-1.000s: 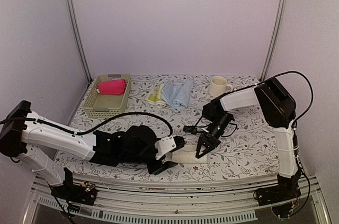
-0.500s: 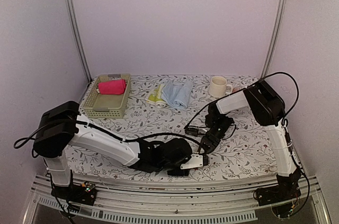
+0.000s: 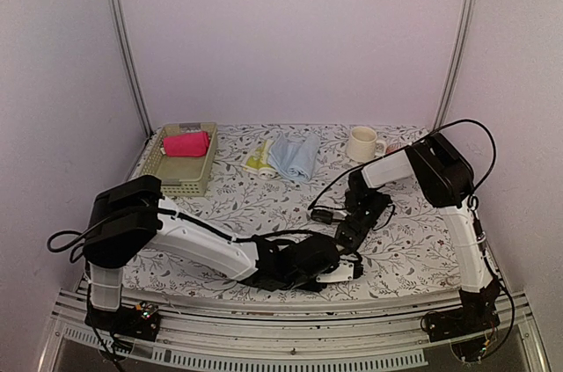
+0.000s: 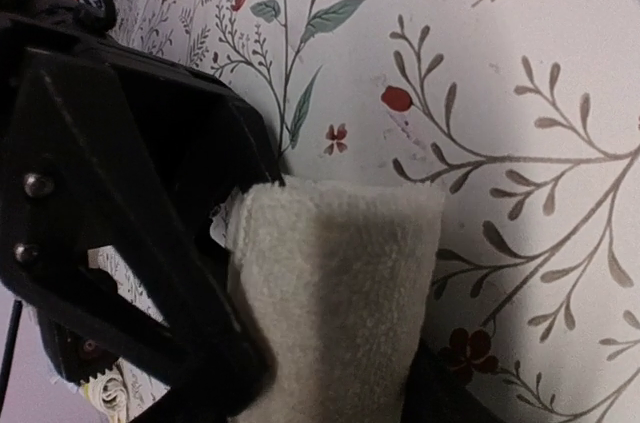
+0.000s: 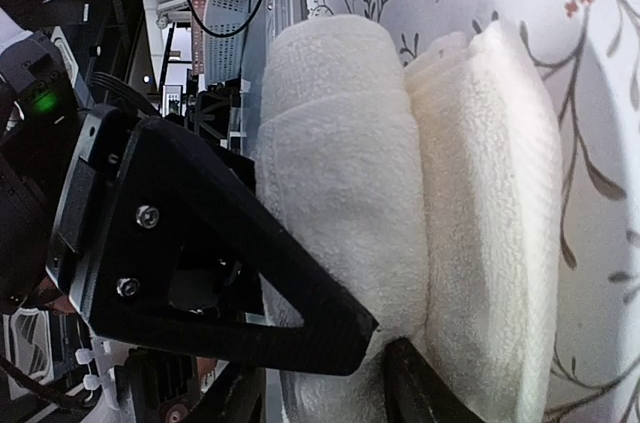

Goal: Roll the towels
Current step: Roll the towel at the center of the board.

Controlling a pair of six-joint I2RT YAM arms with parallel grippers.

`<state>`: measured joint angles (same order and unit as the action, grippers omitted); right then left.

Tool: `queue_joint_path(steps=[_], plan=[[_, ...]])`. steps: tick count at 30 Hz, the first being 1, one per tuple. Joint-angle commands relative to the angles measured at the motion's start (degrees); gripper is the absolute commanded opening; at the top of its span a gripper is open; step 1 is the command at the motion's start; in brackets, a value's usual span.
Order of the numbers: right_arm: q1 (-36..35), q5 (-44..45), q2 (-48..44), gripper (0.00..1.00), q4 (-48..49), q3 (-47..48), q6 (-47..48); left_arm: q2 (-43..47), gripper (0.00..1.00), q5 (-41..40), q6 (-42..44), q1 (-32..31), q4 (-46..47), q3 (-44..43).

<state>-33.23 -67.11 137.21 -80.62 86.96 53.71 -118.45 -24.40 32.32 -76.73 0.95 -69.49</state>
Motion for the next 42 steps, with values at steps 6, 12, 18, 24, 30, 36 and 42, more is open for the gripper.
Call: queue_joint_path(steps=[6, 12, 18, 24, 30, 36, 42], plan=[[6.4, 8.1, -10.9, 1.0, 2.4, -0.7, 0.6, -5.0, 0.36, 6.1, 0.6, 2.3, -7.3, -0.8], [11.6, 14.2, -21.3, 0.99, 8.1, -2.2, -3.2, -2.8, 0.24, 20.8, -2.8, 6.8, -15.1, -4.3], [11.8, 28.0, -40.1, 0.99, 31.6, -12.6, -16.2, -4.0, 0.18, 33.4, -6.8, 10.5, -26.3, -11.9], [12.2, 34.6, -56.7, 0.99, 45.8, -22.6, -22.8, -7.3, 0.18, 37.9, -12.5, 11.8, -39.9, -19.4], [7.4, 24.0, -66.1, 0.87, 40.7, -28.1, -11.2, -10.4, 0.18, 49.3, -19.2, 14.4, -46.0, -24.3], [-4.3, 31.9, -65.9, 0.59, 36.6, -29.8, -4.5, -18.1, 0.17, 52.7, -22.8, 16.4, -51.2, -33.8], [-18.3, 45.8, -62.2, 0.57, 41.4, -35.1, -4.8, -20.2, 0.17, 57.8, -23.7, 18.3, -51.6, -36.7]])
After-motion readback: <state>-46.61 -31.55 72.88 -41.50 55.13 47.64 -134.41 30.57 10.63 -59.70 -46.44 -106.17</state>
